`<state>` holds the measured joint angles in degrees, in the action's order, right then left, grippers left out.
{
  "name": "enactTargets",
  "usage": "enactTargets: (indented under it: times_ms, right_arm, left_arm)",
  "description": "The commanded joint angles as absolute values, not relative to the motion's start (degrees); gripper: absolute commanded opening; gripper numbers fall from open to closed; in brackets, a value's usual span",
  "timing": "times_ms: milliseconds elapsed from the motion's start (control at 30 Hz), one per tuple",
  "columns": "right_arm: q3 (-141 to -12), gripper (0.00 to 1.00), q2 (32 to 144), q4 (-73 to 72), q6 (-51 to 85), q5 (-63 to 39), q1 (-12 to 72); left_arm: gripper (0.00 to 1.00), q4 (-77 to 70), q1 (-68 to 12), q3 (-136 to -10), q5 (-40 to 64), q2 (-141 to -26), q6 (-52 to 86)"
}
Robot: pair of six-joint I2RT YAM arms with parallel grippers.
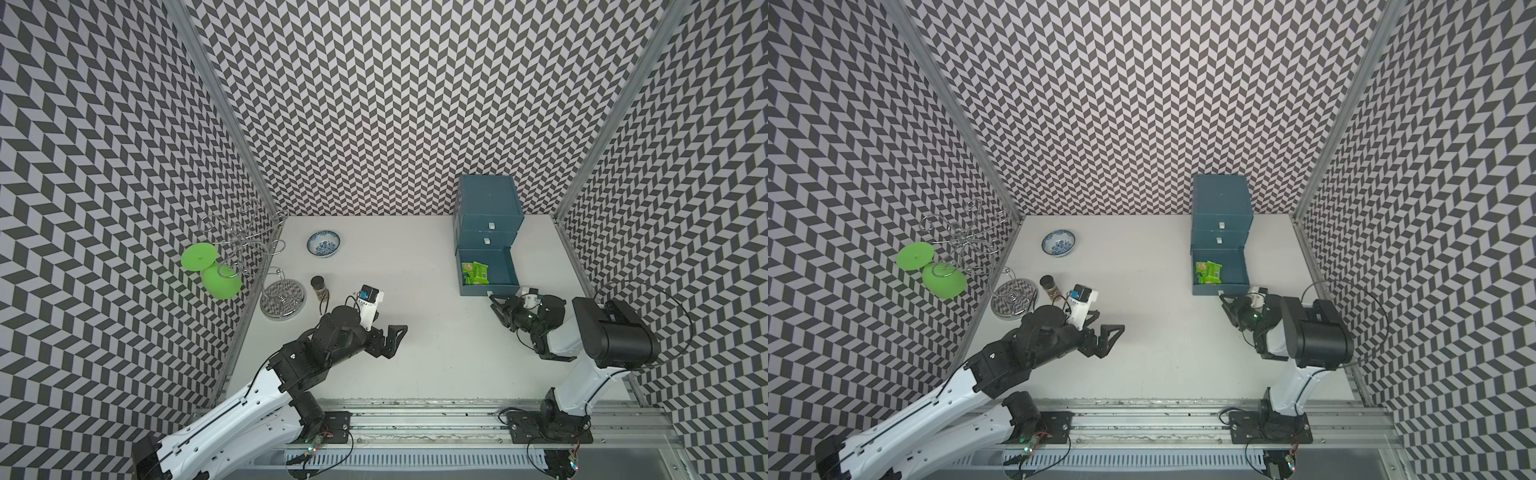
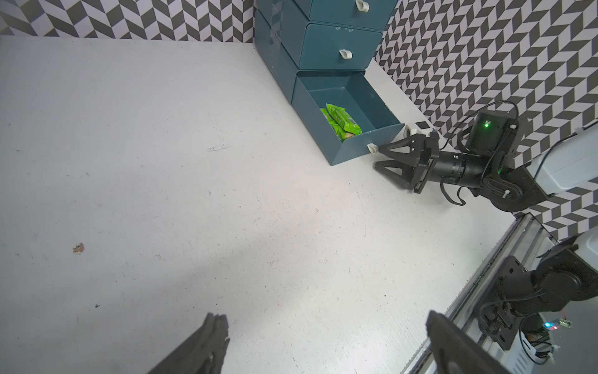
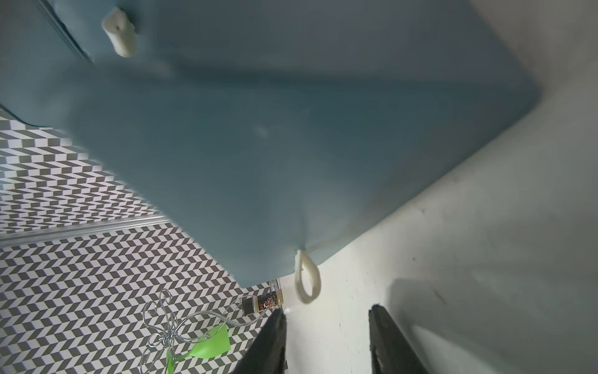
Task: Place the cookies into the drawer by color
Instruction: Close the drawer in the storage box.
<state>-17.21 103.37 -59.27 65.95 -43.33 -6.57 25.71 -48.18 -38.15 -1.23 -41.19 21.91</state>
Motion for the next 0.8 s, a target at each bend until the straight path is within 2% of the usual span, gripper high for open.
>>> enactTargets:
  times_ms: [0, 233, 467, 767]
  right_arm:
    - [-17.86, 0.42, 106.45, -66.12, 68.78, -43.74, -6.59]
    - [-17.93, 0.36, 110.9, -72.72, 72.34, -44.46, -6.55]
    - [-17.69, 0.29, 117.37, -87.9, 81.46, -45.81, -6.59]
    - [-17.58, 0.1, 122.47, -98.16, 87.09, -45.97, -5.8]
  left_arm:
    - [1.0, 24.61, -47.81, -37.65, -1.58, -40.61, 21.29]
    - [1.0, 24.61, -47.82, -37.62, -1.58, -40.77, 21.31]
    - [1.0, 24.5, -47.85, -37.55, -1.58, -40.96, 21.43]
    - [1.0, 24.52, -47.83, -37.55, -1.67, -40.91, 21.35]
